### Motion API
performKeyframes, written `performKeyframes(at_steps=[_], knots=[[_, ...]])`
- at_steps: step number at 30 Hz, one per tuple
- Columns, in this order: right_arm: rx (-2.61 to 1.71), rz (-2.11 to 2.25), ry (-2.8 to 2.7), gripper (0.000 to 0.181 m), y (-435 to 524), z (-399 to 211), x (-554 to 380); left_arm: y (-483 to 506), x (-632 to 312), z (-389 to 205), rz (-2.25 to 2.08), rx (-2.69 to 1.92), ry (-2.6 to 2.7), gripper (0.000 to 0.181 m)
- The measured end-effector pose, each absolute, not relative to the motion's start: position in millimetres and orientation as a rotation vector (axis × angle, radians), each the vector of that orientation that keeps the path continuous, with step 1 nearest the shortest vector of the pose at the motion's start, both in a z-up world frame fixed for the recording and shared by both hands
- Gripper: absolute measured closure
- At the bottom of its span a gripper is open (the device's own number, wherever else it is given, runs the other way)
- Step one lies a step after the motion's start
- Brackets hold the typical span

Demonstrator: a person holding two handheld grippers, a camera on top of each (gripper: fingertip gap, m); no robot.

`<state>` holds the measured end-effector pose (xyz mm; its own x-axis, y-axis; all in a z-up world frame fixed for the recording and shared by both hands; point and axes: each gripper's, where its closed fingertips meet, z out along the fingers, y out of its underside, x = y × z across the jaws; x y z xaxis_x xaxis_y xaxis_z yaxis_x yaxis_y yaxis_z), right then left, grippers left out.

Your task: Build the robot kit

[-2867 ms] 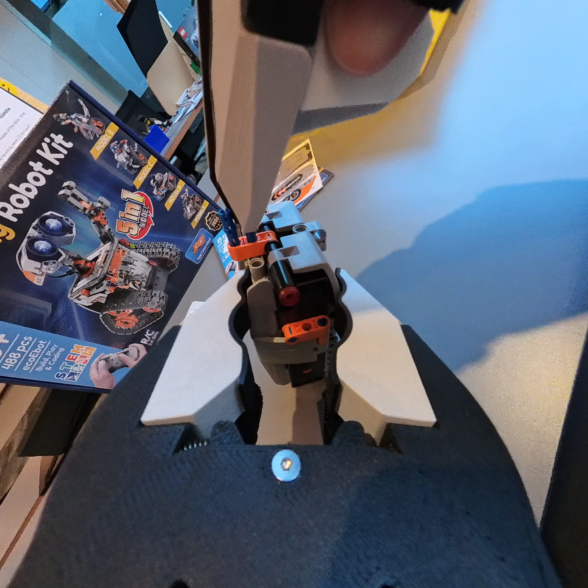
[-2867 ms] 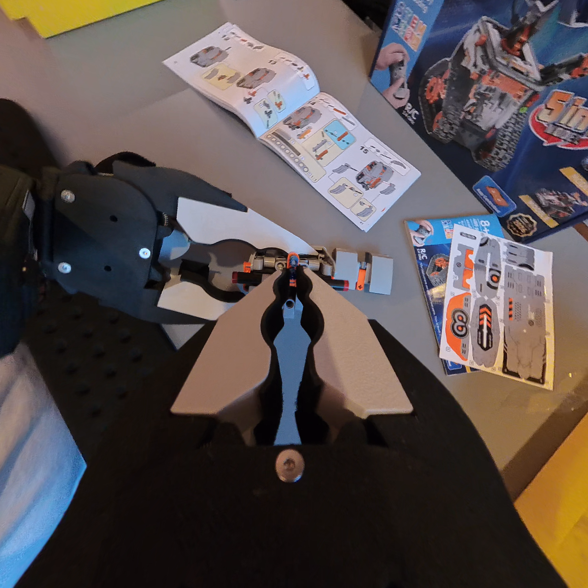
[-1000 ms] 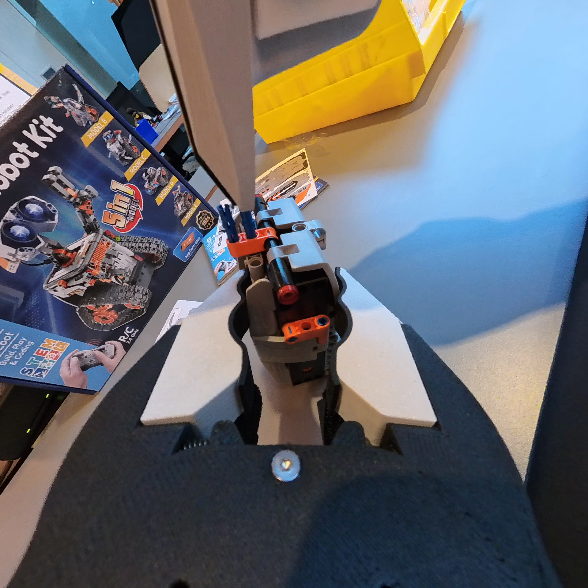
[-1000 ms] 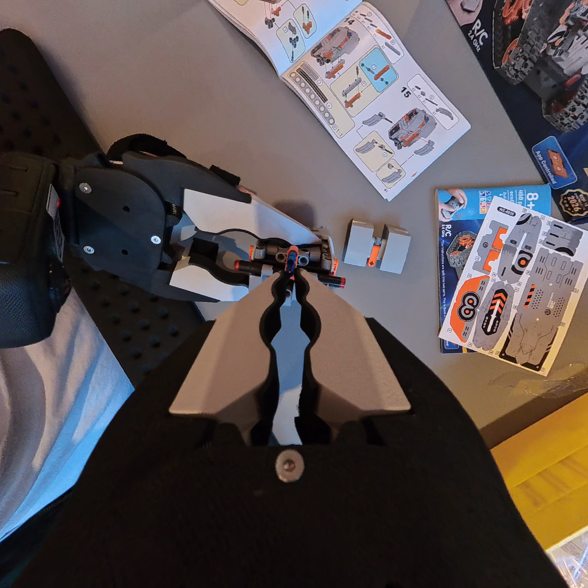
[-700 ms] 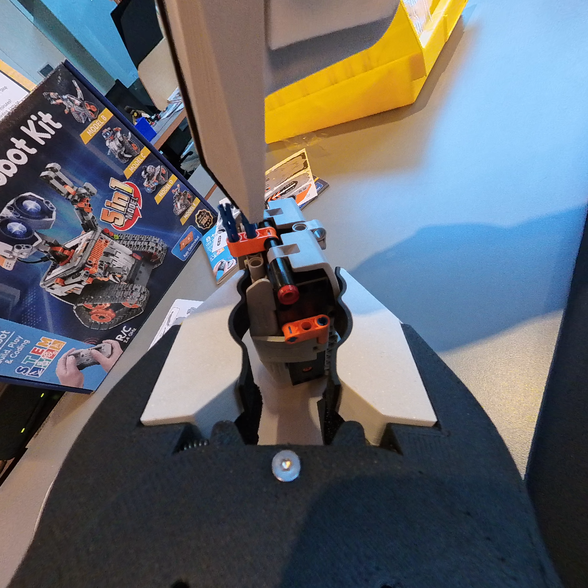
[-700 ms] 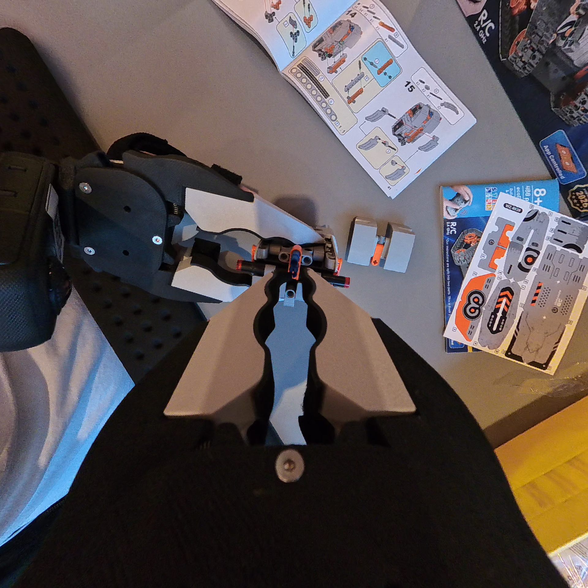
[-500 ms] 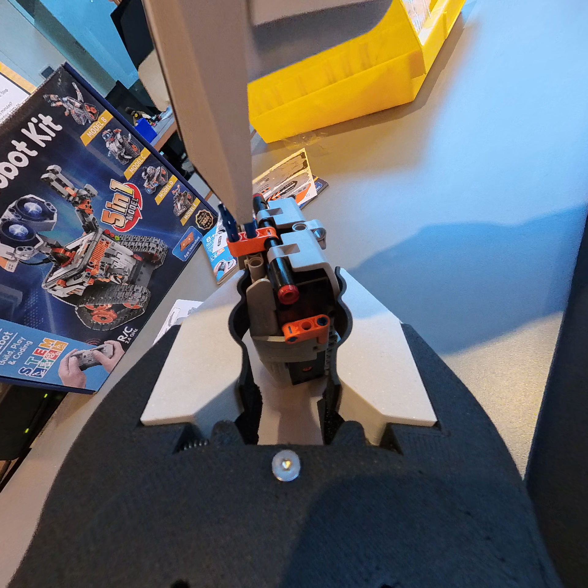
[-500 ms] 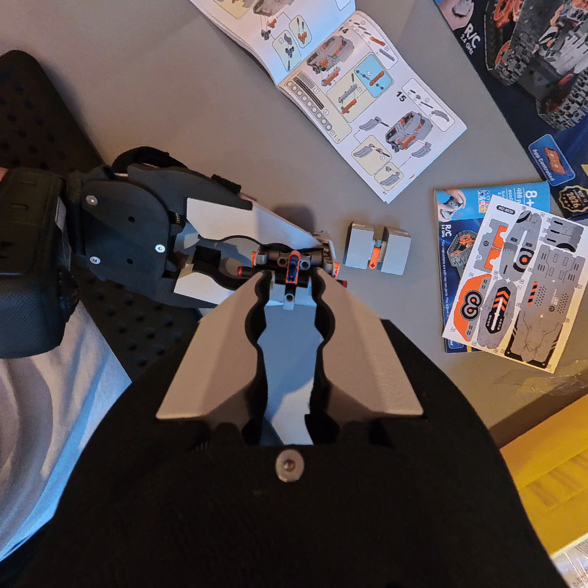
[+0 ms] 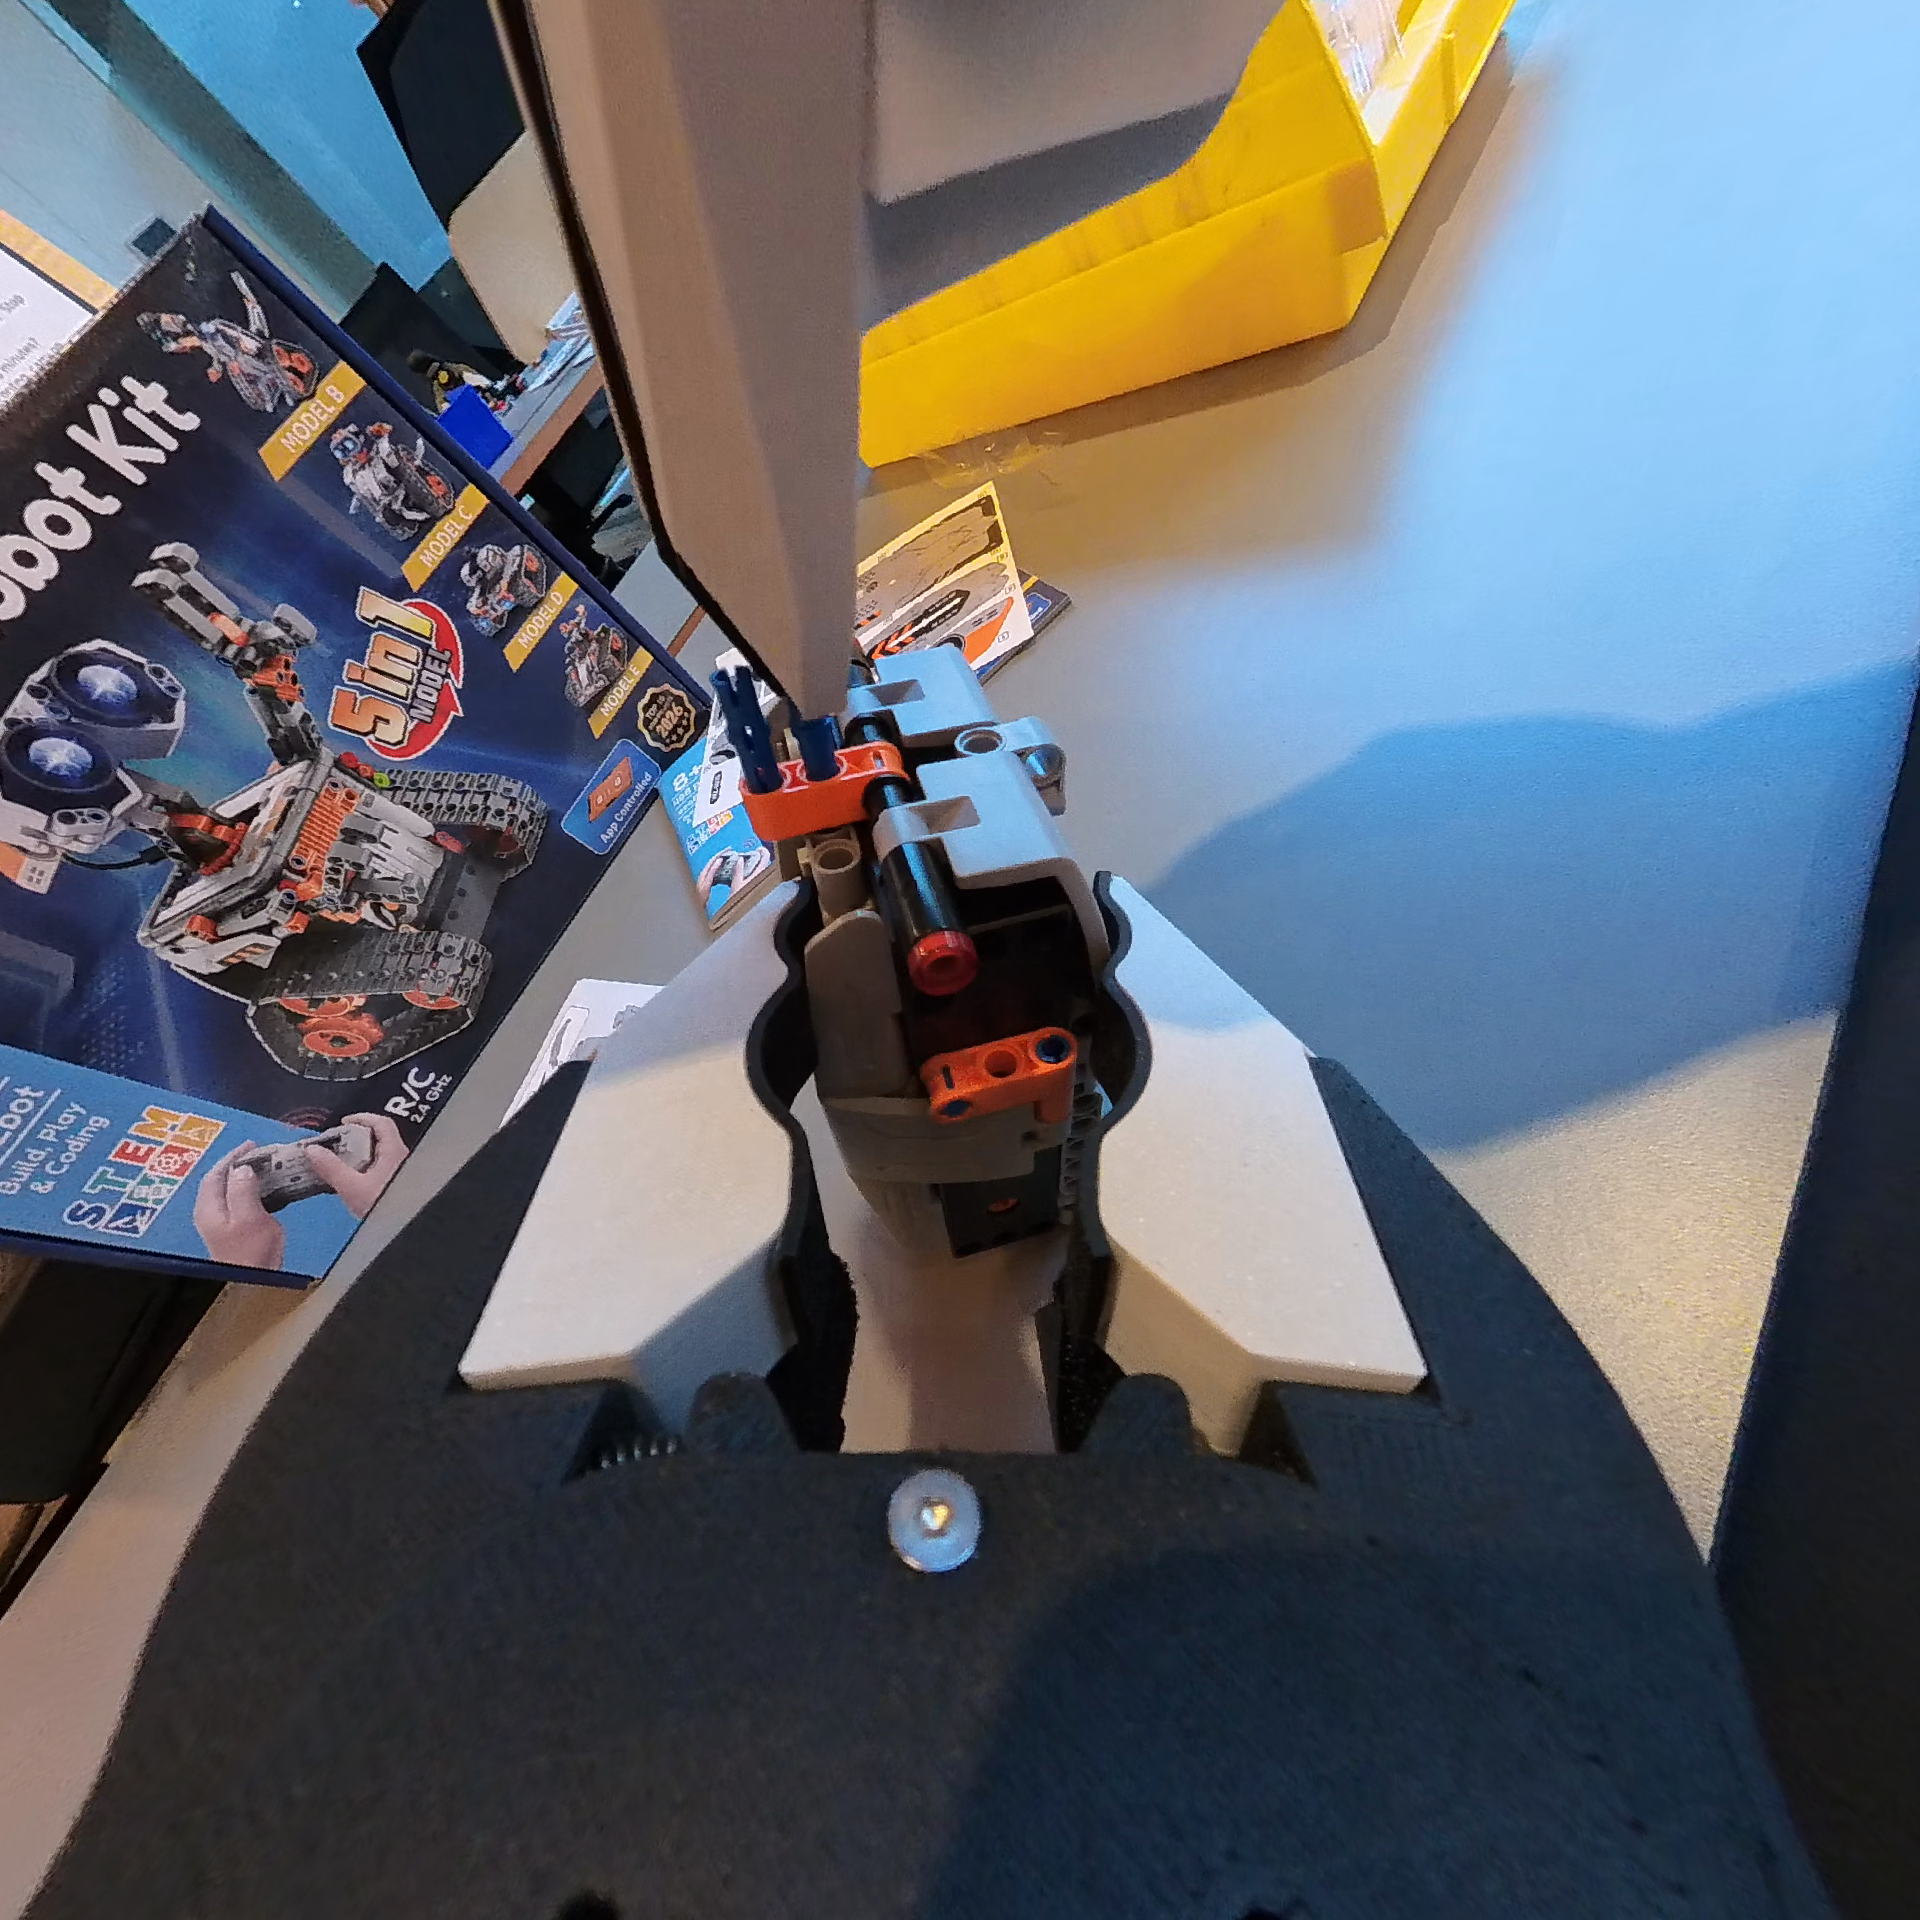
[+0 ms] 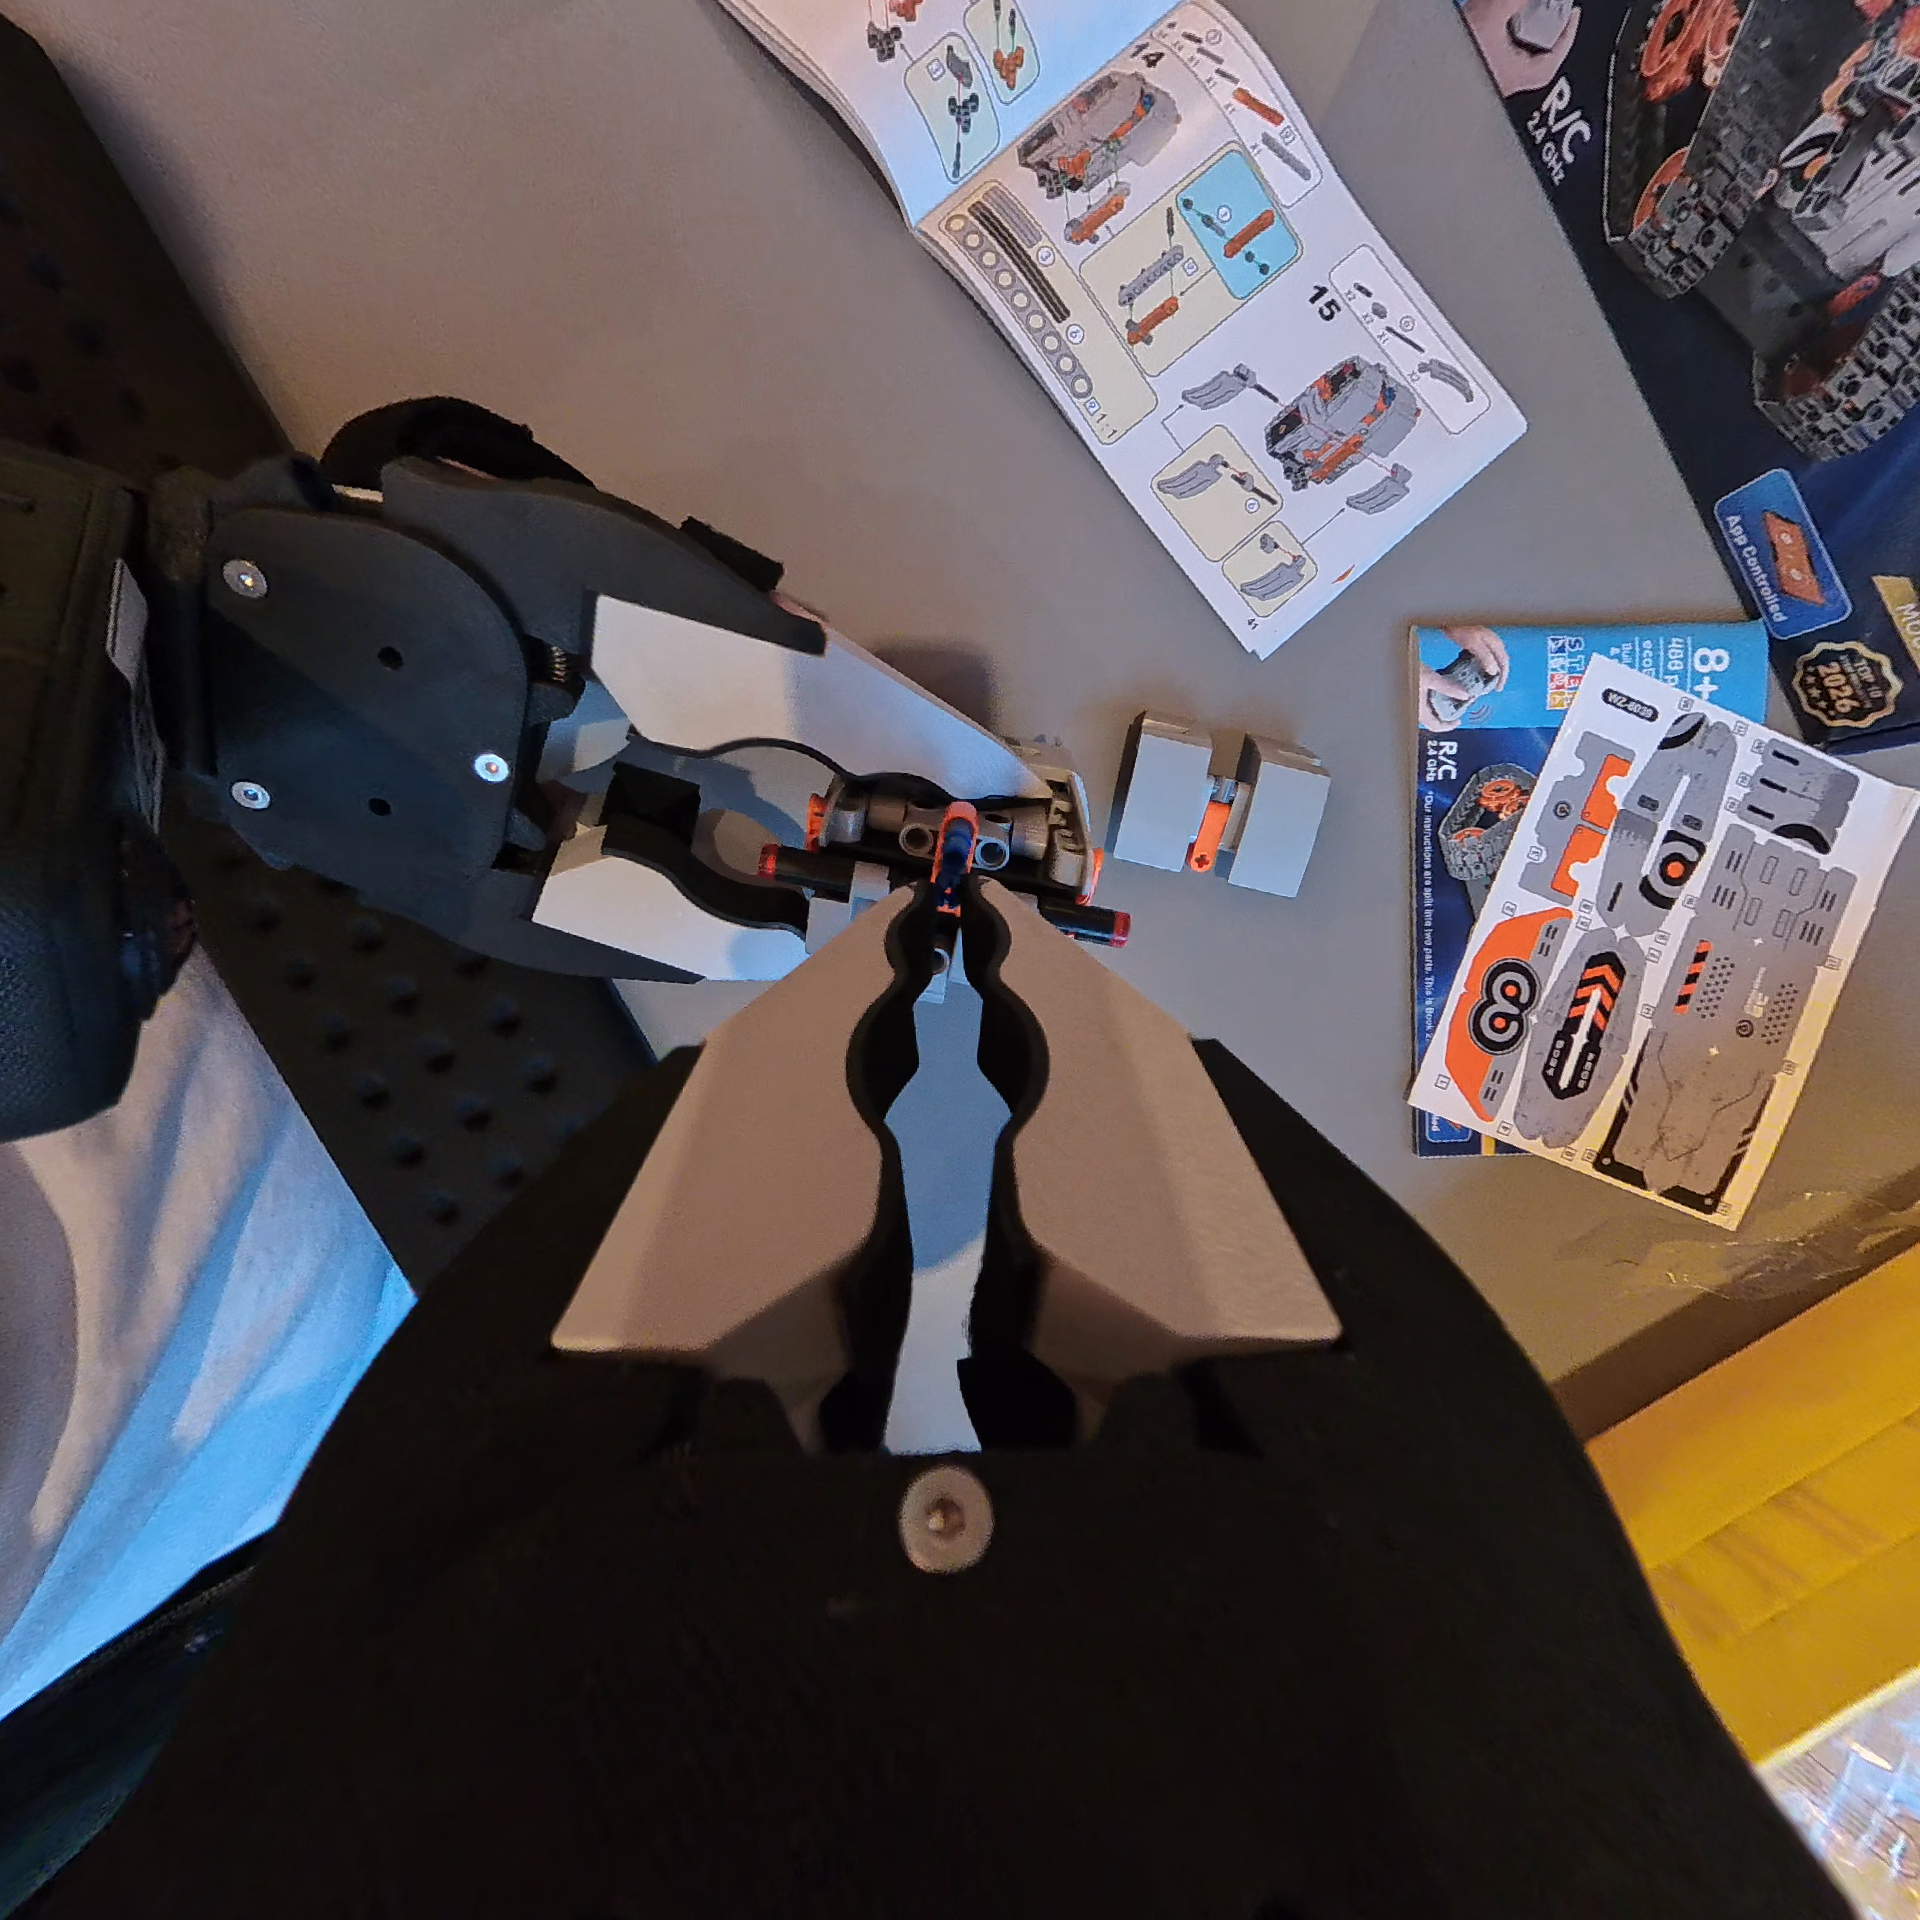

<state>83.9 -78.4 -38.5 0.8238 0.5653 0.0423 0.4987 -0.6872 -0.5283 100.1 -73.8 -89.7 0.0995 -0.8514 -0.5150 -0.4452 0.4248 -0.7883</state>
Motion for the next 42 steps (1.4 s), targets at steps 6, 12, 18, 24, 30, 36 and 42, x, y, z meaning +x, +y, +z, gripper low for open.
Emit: performKeyframes(at_steps=[6, 12, 18, 24, 30, 36, 42], knots=[[-2.377, 0.123, -0.798, 0.178, -71.2, -37.2, 81.6, -70.4, 99.1, -89.1, -0.474, -1.238, 1.509, 0.131], [-2.373, 0.060, -0.880, 0.178, -72.9, -38.3, 83.3, -71.4, 100.9, -89.7, -0.451, -1.245, 1.521, 0.132], [-2.392, 0.088, -0.885, 0.178, -73.2, -39.2, 82.7, -71.6, 100.9, -89.9, -0.453, -1.248, 1.527, 0.132], [-2.440, 0.111, -0.921, 0.178, -71.2, -39.8, 81.7, -70.5, 100.4, -89.9, -0.453, -1.256, 1.525, 0.131], [-2.438, 0.004, -0.962, 0.178, -67.4, -39.9, 80.1, -68.0, 99.1, -89.3, -0.489, -1.281, 1.508, 0.132], [-2.504, 0.002, -0.952, 0.178, -75.5, -42.1, 84.6, -72.6, 101.2, -90.3, -0.433, -1.241, 1.540, 0.132], [-2.529, 0.036, -0.926, 0.178, -76.1, -43.0, 85.1, -73.0, 101.3, -90.3, -0.435, -1.242, 1.539, 0.132]])
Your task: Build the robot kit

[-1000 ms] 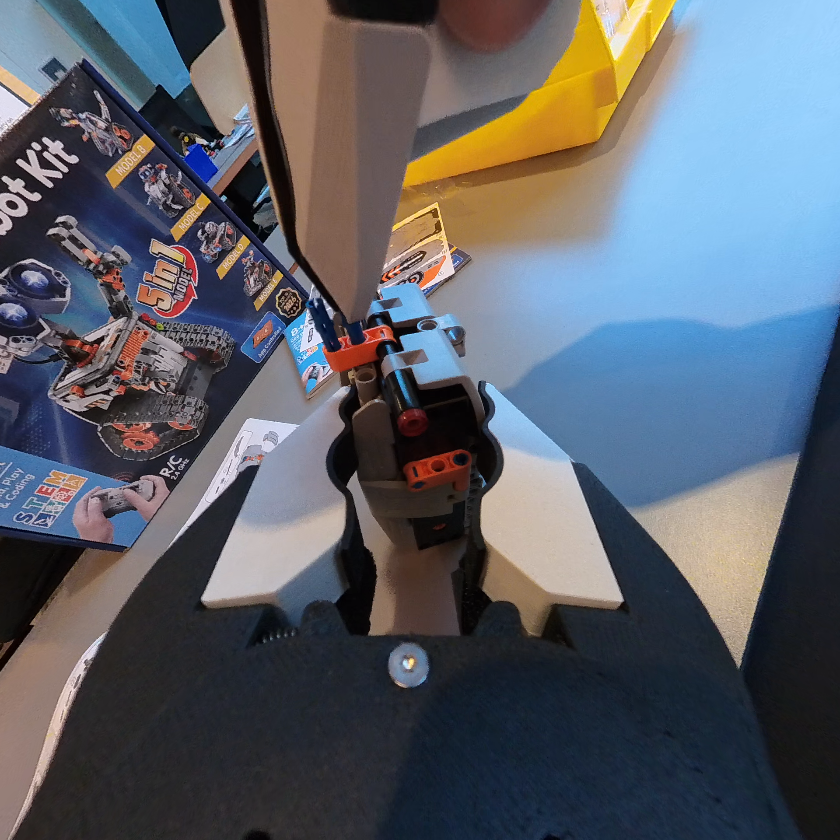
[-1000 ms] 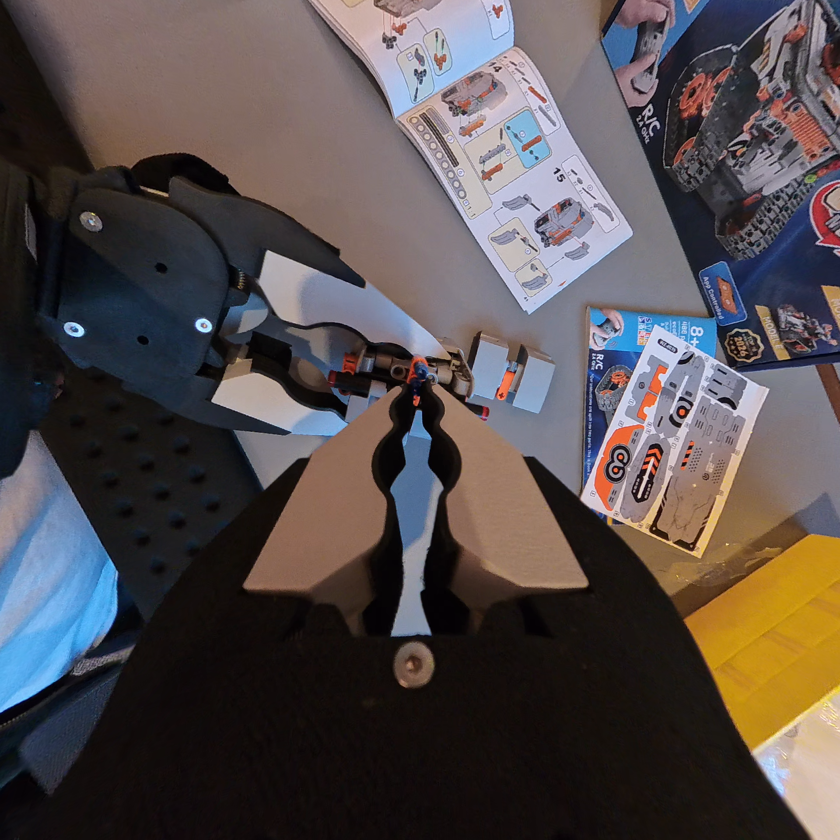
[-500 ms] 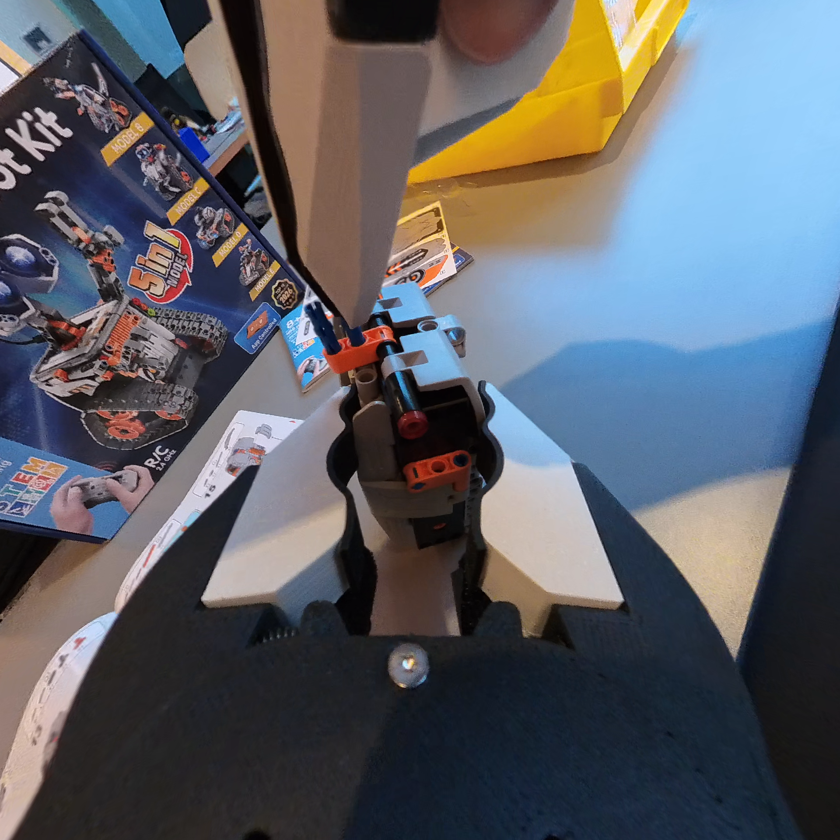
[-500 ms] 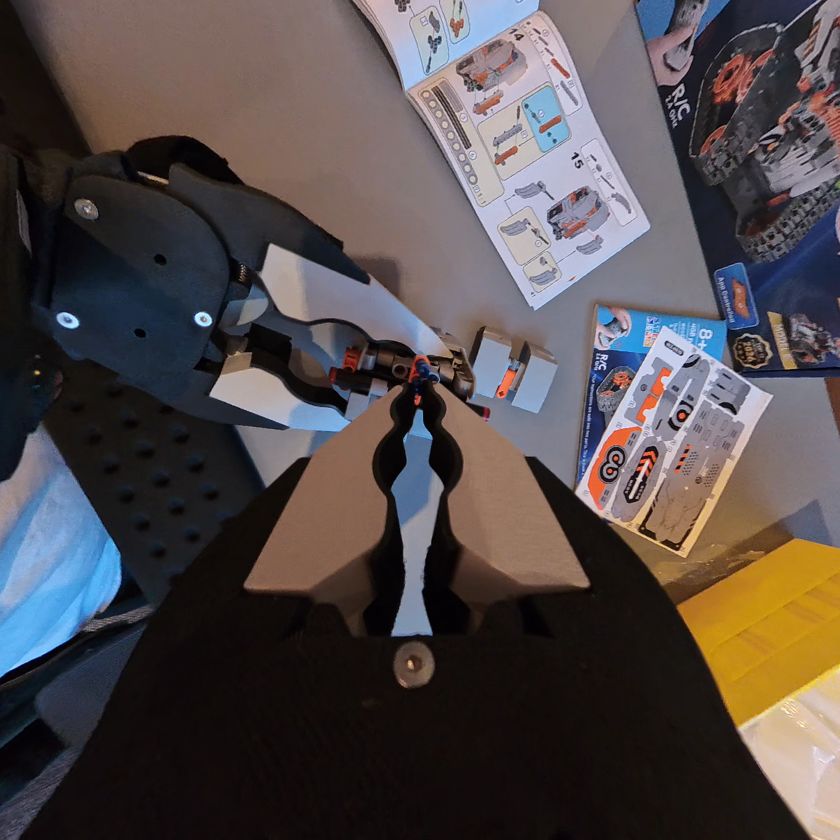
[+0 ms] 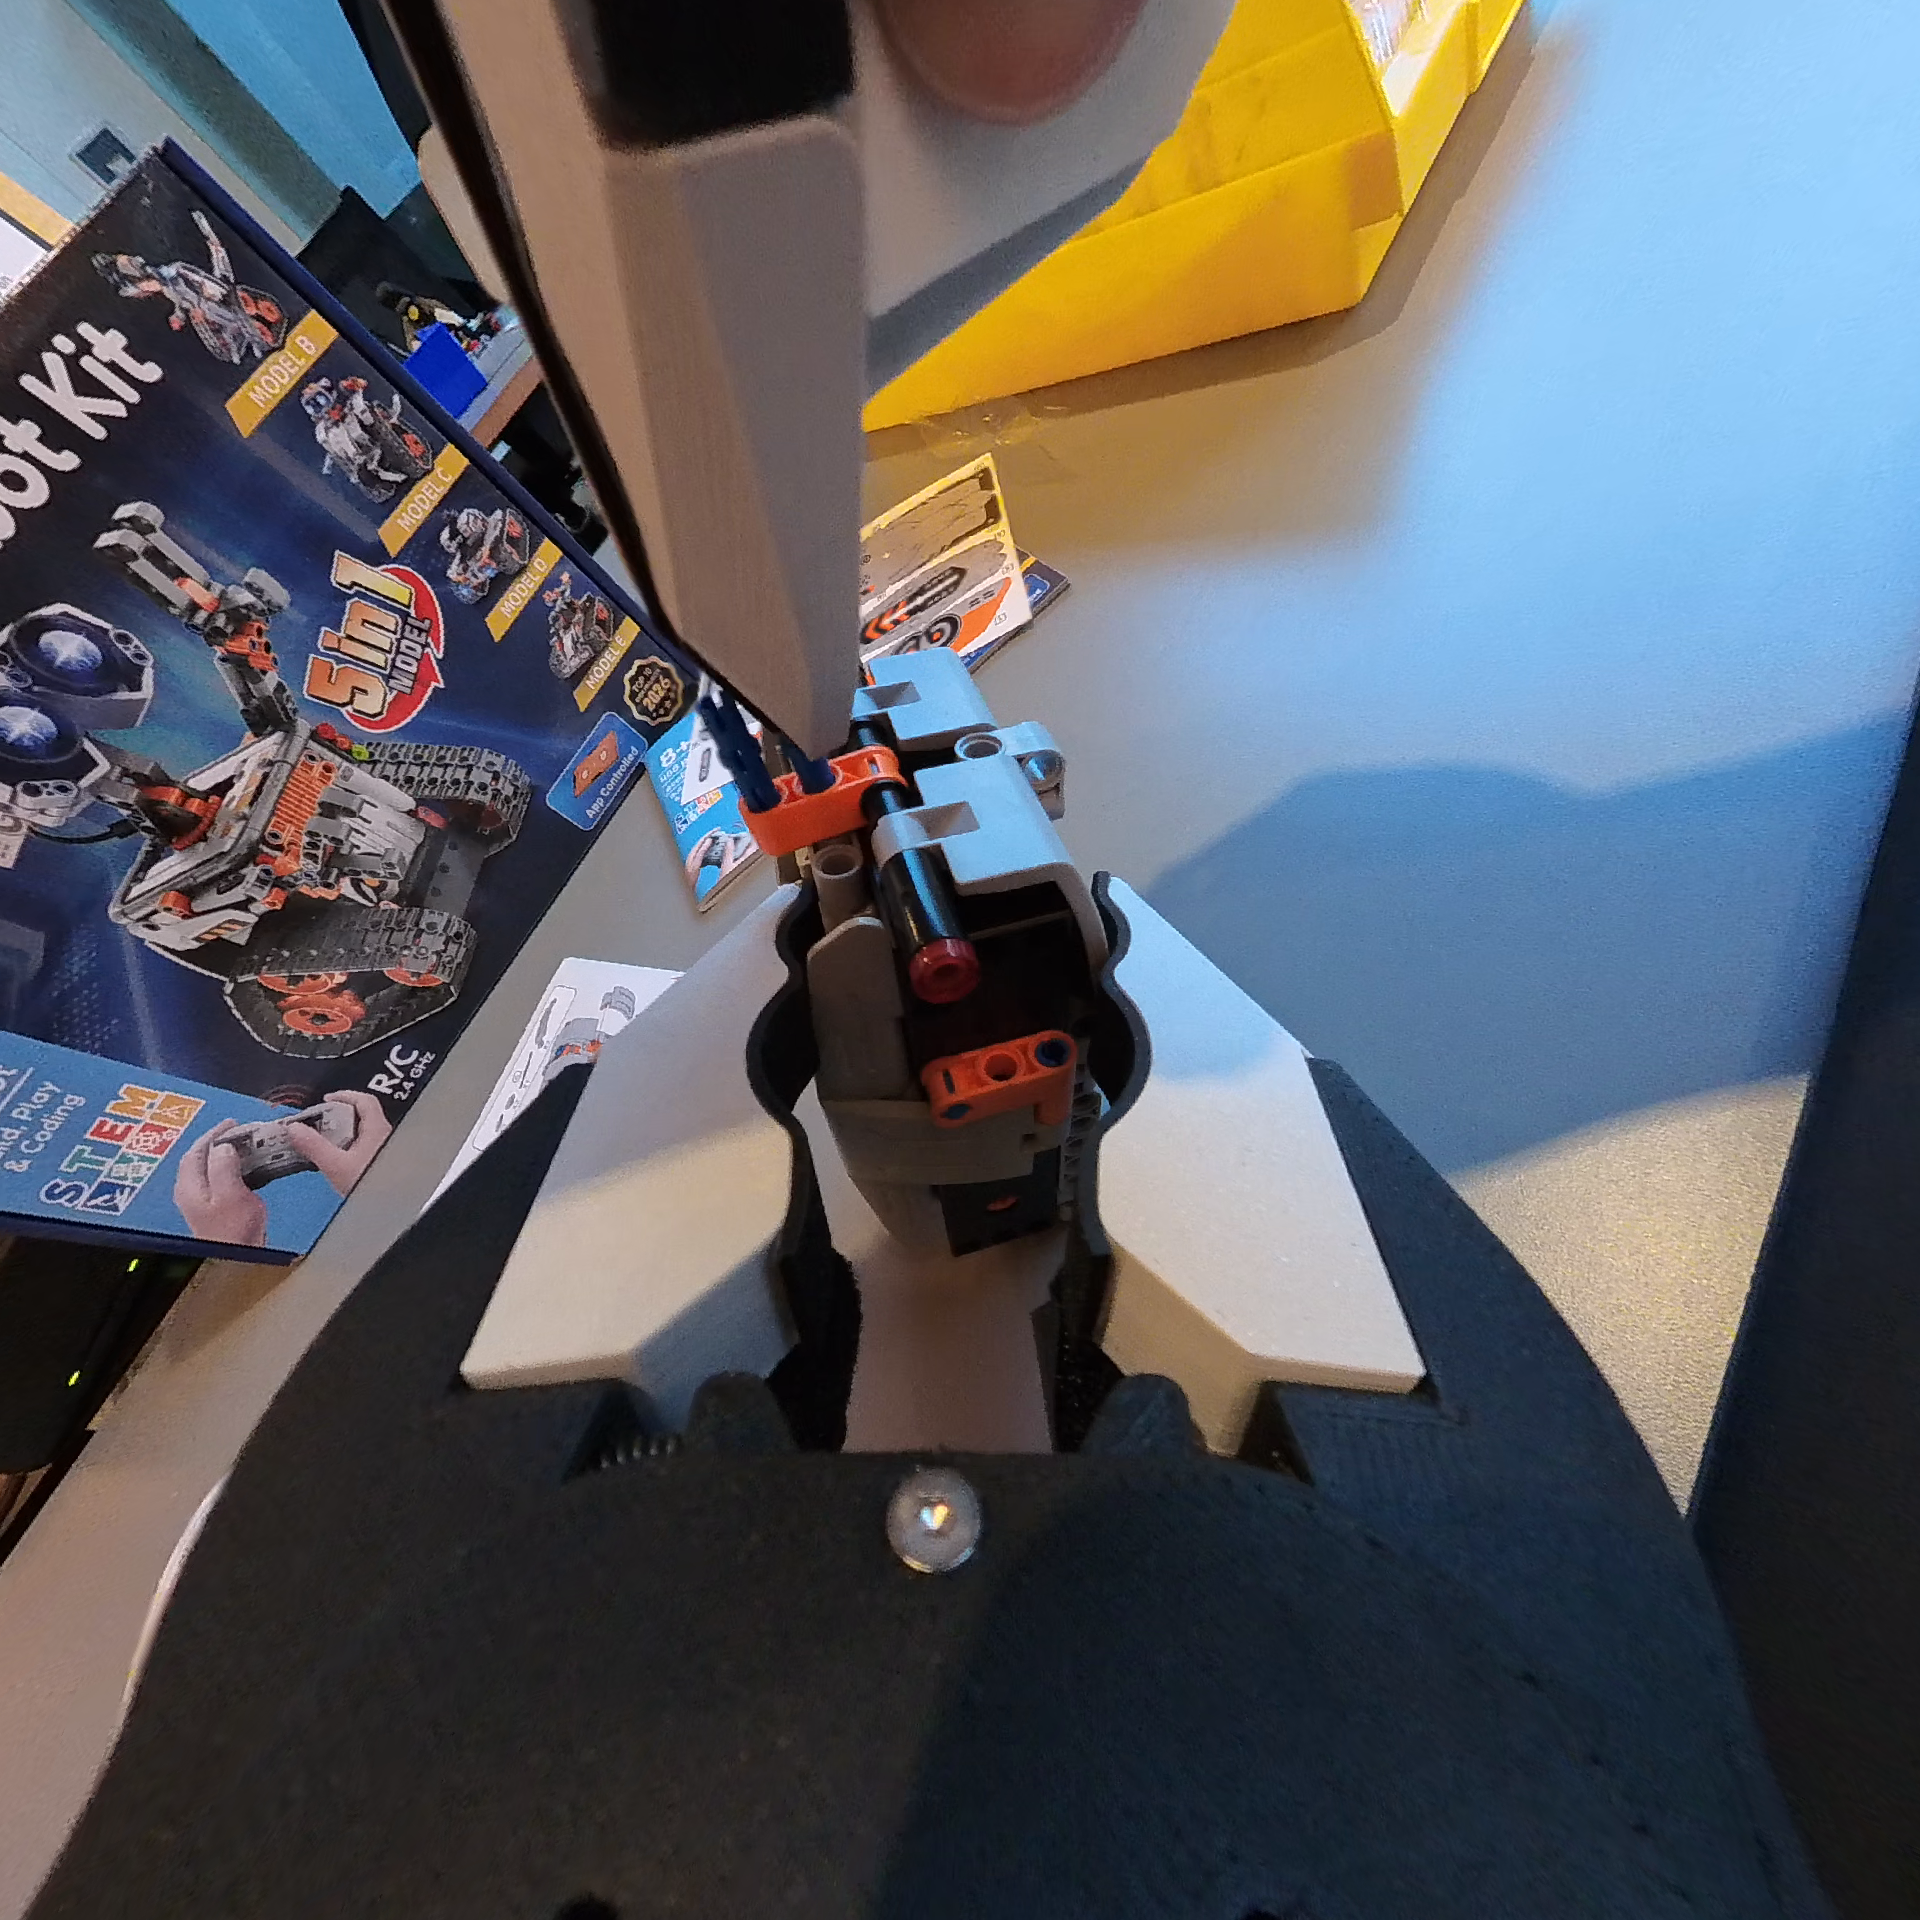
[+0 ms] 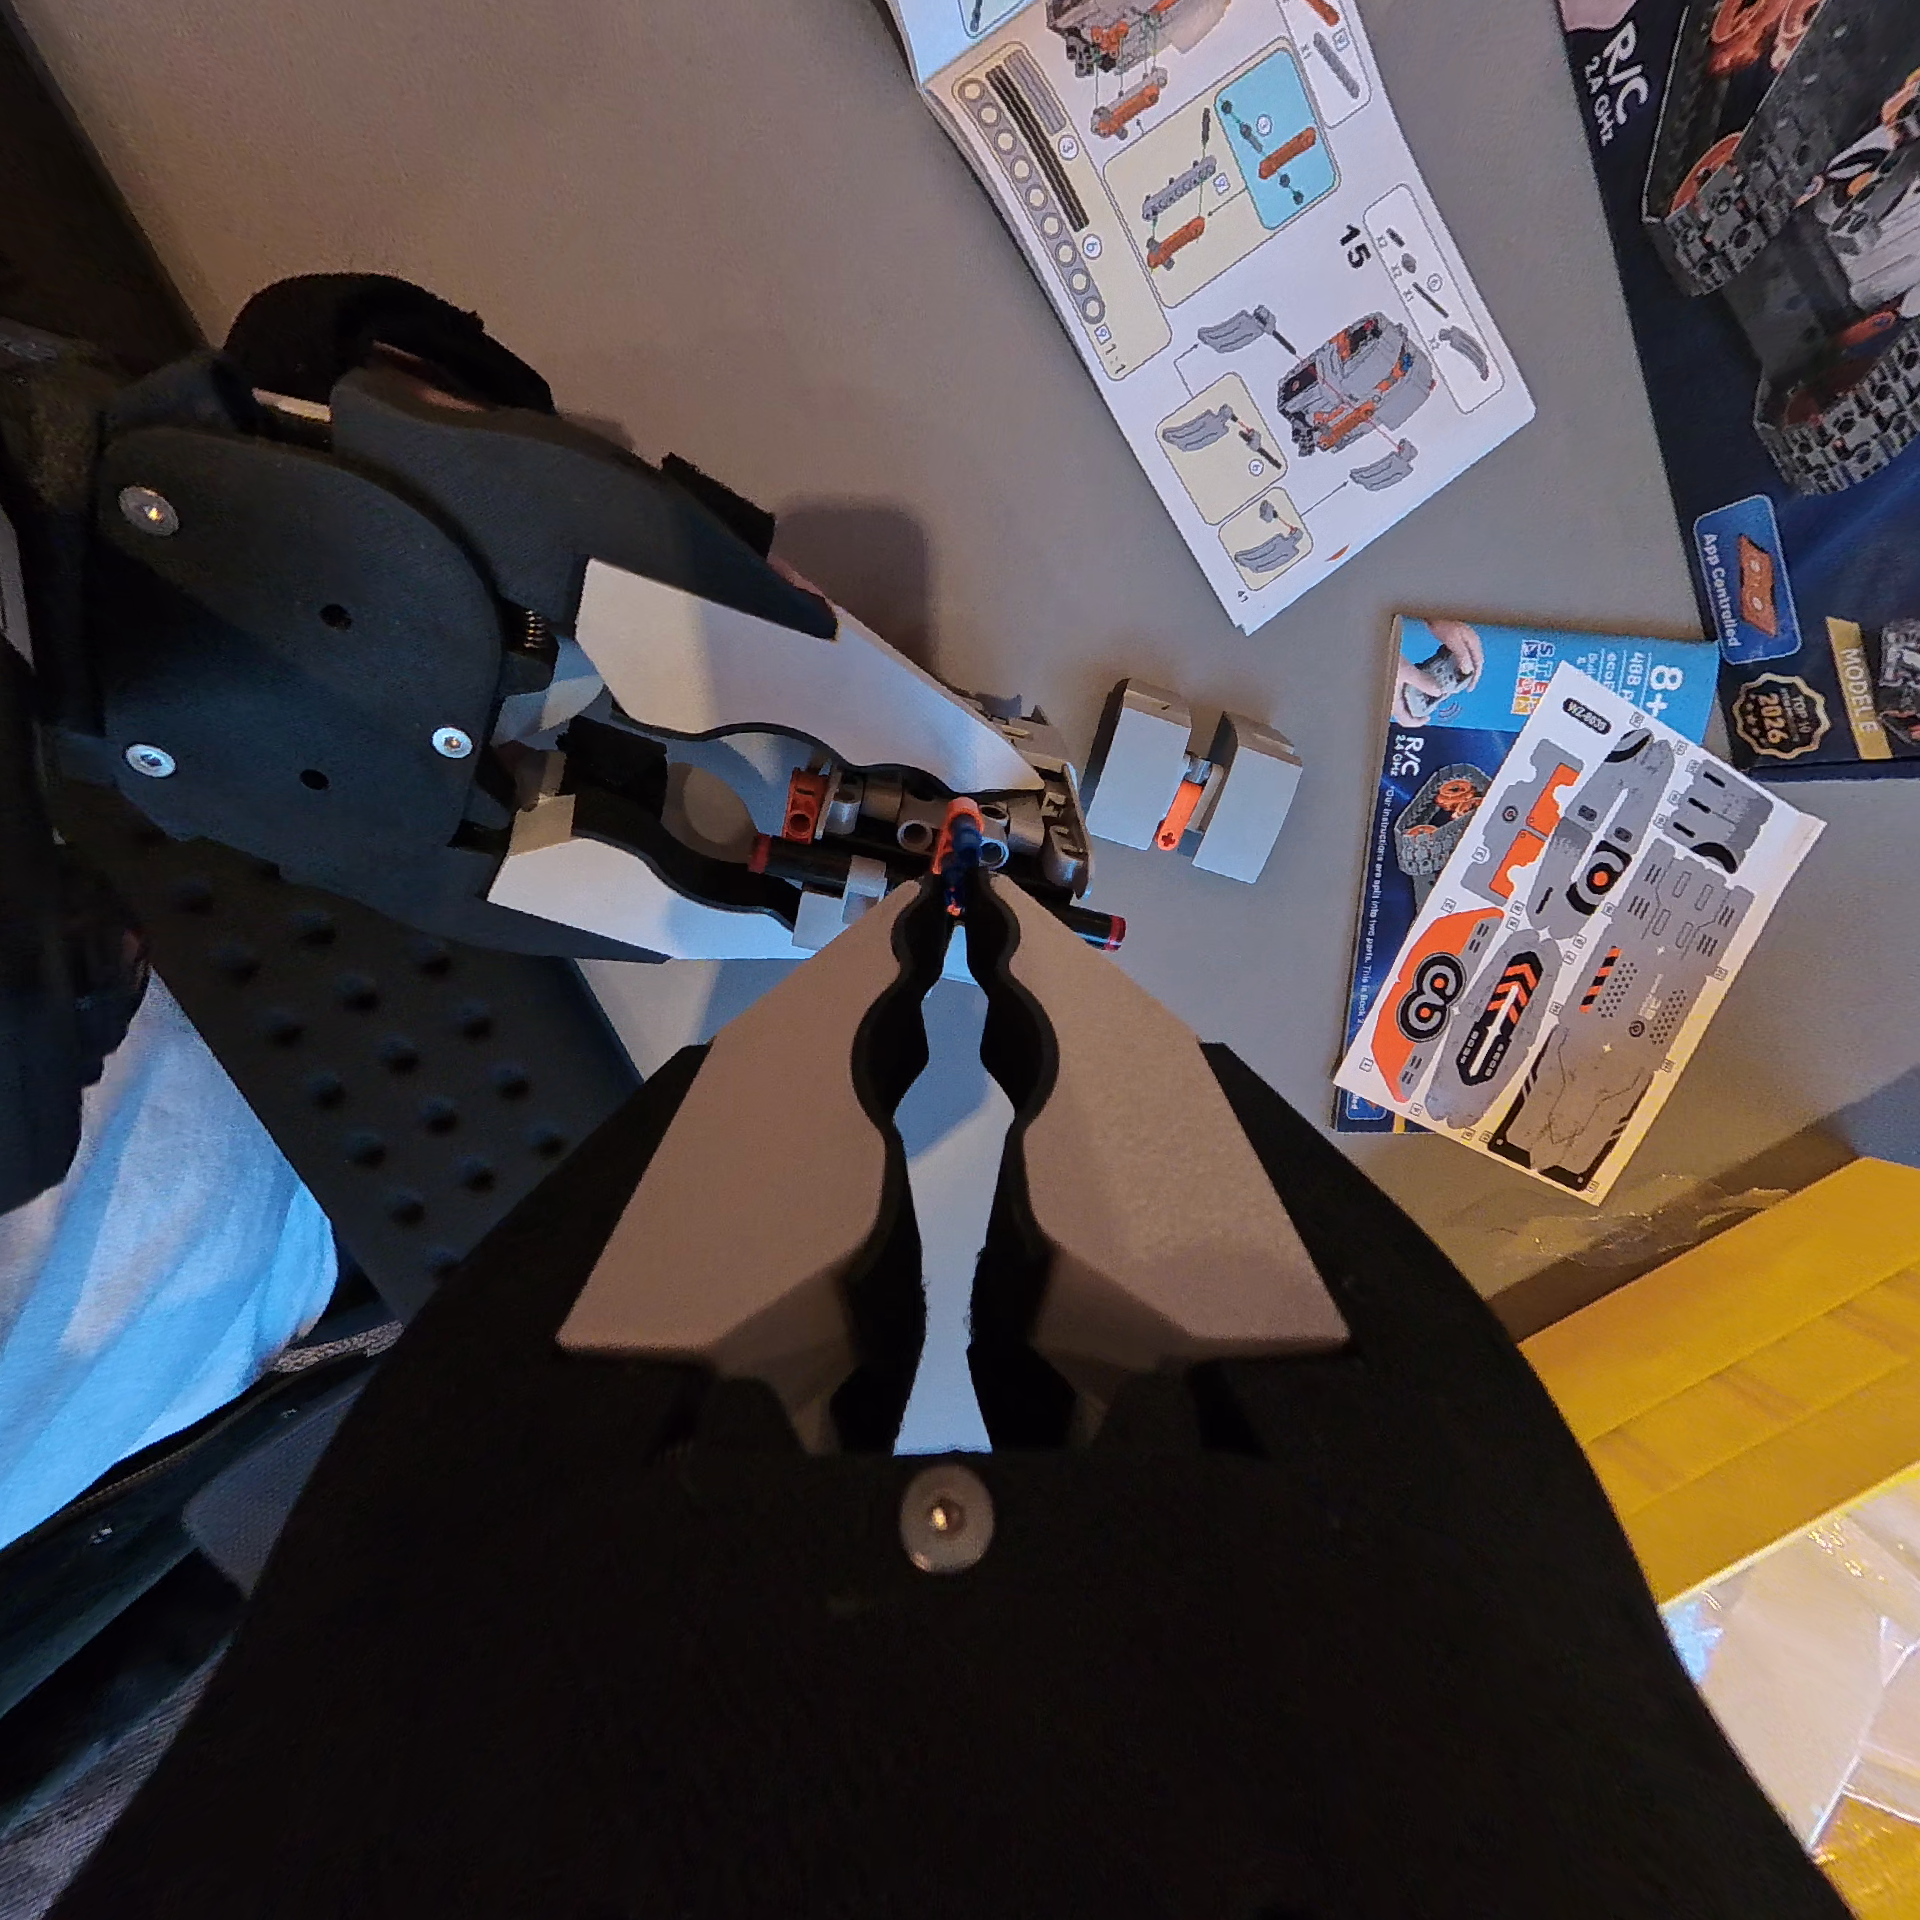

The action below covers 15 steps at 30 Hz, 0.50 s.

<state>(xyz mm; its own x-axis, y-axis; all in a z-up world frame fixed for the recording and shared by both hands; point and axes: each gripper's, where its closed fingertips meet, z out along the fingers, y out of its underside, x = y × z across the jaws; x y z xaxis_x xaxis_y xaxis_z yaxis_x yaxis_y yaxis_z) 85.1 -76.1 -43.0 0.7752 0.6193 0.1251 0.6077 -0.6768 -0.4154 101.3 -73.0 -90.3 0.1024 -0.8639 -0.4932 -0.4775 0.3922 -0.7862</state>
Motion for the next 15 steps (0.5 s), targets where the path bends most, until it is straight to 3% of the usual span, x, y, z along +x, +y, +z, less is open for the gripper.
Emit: performKeyframes(at_steps=[15], knots=[[-2.546, 0.026, -0.947, 0.178, -72.7, -43.6, 83.7, -70.8, 100.4, -89.8, -0.460, -1.264, 1.524, 0.132]])
